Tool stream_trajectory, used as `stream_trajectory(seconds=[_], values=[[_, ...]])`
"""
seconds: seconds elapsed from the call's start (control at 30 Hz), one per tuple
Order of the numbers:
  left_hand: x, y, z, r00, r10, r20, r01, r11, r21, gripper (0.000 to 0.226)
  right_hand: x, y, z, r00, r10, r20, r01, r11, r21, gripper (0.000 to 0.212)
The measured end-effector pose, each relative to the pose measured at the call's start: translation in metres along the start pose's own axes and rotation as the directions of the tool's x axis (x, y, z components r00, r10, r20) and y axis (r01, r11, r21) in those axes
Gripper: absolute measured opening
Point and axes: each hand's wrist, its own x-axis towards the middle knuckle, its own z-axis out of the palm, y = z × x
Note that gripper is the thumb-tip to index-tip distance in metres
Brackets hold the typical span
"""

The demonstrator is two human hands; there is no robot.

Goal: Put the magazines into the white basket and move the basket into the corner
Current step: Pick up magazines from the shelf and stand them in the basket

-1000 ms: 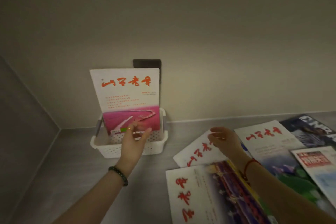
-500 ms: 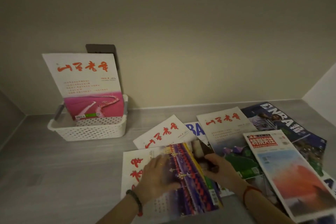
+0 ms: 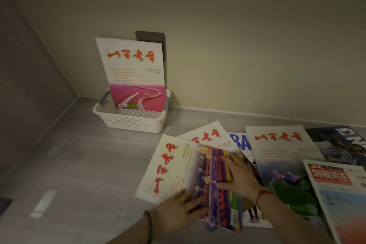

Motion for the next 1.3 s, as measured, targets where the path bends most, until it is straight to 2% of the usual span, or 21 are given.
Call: stream_trajectory(seconds=[0.07, 0.13, 0.17, 0.2, 0.23, 0.27, 0.3, 0.33, 0.37, 0.43, 0.5, 0.53, 0.67, 0.77, 0.87, 0.93, 1.0, 1.07, 1.13, 1.2, 1.3], values=[[-0.006, -0.017, -0.010, 0.998, -0.046, -0.038, 0.045, 0.999, -0.027, 0.053, 0.006, -0.004, 0.001, 1.000, 0.010, 0.014, -0.010, 1.000, -0.015, 0.093], [-0.009, -0.031, -0.023, 0.947, -0.275, -0.169, 0.268, 0.961, -0.063, 0.049, 0.010, -0.010, 0.006, 1.000, 0.030, 0.005, -0.030, 0.999, -0.028, 0.096], [-0.011, -0.035, -0.028, 0.857, -0.469, -0.214, 0.445, 0.882, -0.154, 0.049, 0.011, -0.012, 0.008, 0.999, 0.044, -0.011, -0.044, 0.998, -0.036, 0.097], [-0.012, -0.038, -0.030, 0.711, -0.673, -0.204, 0.599, 0.732, -0.326, 0.054, 0.012, -0.015, 0.010, 0.998, 0.061, -0.031, -0.063, 0.997, -0.043, 0.100], [-0.012, -0.039, -0.030, 0.544, -0.830, -0.120, 0.659, 0.511, -0.552, 0.062, 0.012, -0.017, 0.011, 0.995, 0.080, -0.051, -0.082, 0.995, -0.049, 0.102], [-0.012, -0.037, -0.030, 0.391, -0.920, 0.012, 0.593, 0.243, -0.768, 0.069, 0.013, -0.020, 0.011, 0.993, 0.096, -0.068, -0.100, 0.994, -0.054, 0.105], [-0.010, -0.035, -0.032, 0.307, -0.936, 0.171, 0.422, -0.027, -0.906, 0.074, 0.013, -0.023, 0.011, 0.991, 0.109, -0.080, -0.114, 0.992, -0.057, 0.105], [-0.008, -0.033, -0.035, 0.275, -0.911, 0.307, 0.240, -0.244, -0.940, 0.077, 0.013, -0.025, 0.010, 0.989, 0.122, -0.082, -0.127, 0.990, -0.056, 0.105], [-0.006, -0.032, -0.037, 0.269, -0.868, 0.418, 0.085, -0.411, -0.908, 0.075, 0.013, -0.026, 0.009, 0.988, 0.135, -0.078, -0.139, 0.989, -0.050, 0.103], [-0.001, -0.030, -0.038, 0.285, -0.751, 0.595, -0.112, -0.643, -0.758, 0.056, 0.012, -0.027, 0.010, 0.985, 0.165, -0.059, -0.168, 0.985, -0.038, 0.096], [0.003, -0.030, -0.041, 0.306, -0.684, 0.662, -0.162, -0.723, -0.672, 0.031, 0.009, -0.028, 0.011, 0.982, 0.187, -0.037, -0.188, 0.981, -0.035, 0.089], [0.005, -0.029, -0.042, 0.309, -0.683, 0.662, -0.150, -0.722, -0.675, 0.025, 0.007, -0.029, 0.011, 0.979, 0.201, -0.023, -0.201, 0.979, -0.027, 0.087], [0.004, -0.032, -0.049, 0.322, -0.768, 0.553, -0.045, -0.596, -0.802, 0.029, 0.002, -0.028, 0.009, 0.957, 0.280, 0.081, -0.283, 0.958, 0.035, 0.078], [-0.005, -0.033, -0.055, 0.356, -0.783, 0.510, -0.007, -0.548, -0.836, 0.042, 0.004, -0.029, 0.005, 0.945, 0.289, 0.156, -0.324, 0.896, 0.303, 0.054], [-0.013, -0.028, -0.071, 0.475, -0.799, 0.370, 0.026, -0.407, -0.913, 0.049, 0.005, -0.041, -0.006, 0.935, 0.327, 0.137, -0.346, 0.758, 0.553, 0.033], [-0.018, -0.028, -0.088, 0.596, -0.764, 0.249, 0.031, -0.288, -0.957, 0.054, 0.005, -0.046, -0.011, 0.931, 0.318, 0.178, -0.351, 0.651, 0.673, 0.033], [-0.027, -0.044, -0.102, 0.695, -0.703, 0.147, 0.010, -0.196, -0.981, 0.057, 0.004, -0.053, -0.022, 0.933, 0.274, 0.234, -0.345, 0.491, 0.800, 0.033], [-0.038, -0.076, -0.116, 0.739, -0.671, 0.065, -0.035, -0.134, -0.990, 0.051, 0.006, -0.063, -0.039, 0.960, 0.232, 0.158, -0.246, 0.426, 0.871, 0.026], [-0.049, -0.119, -0.132, 0.722, -0.692, 0.003, -0.054, -0.061, -0.997, 0.040, 0.017, -0.083, -0.063, 0.979, 0.204, -0.006, -0.097, 0.491, 0.866, 0.025], [-0.059, -0.166, -0.153, 0.633, -0.769, -0.090, -0.055, 0.071, -0.996, 0.032, 0.035, -0.116, -0.089, 0.965, 0.177, -0.194, 0.060, 0.569, 0.820, 0.022], [-0.066, -0.233, -0.181, 0.527, -0.826, -0.200, -0.053, 0.203, -0.978, 0.023, 0.072, -0.176, -0.124, 0.856, 0.126, -0.502, 0.315, 0.642, 0.699, 0.020]])
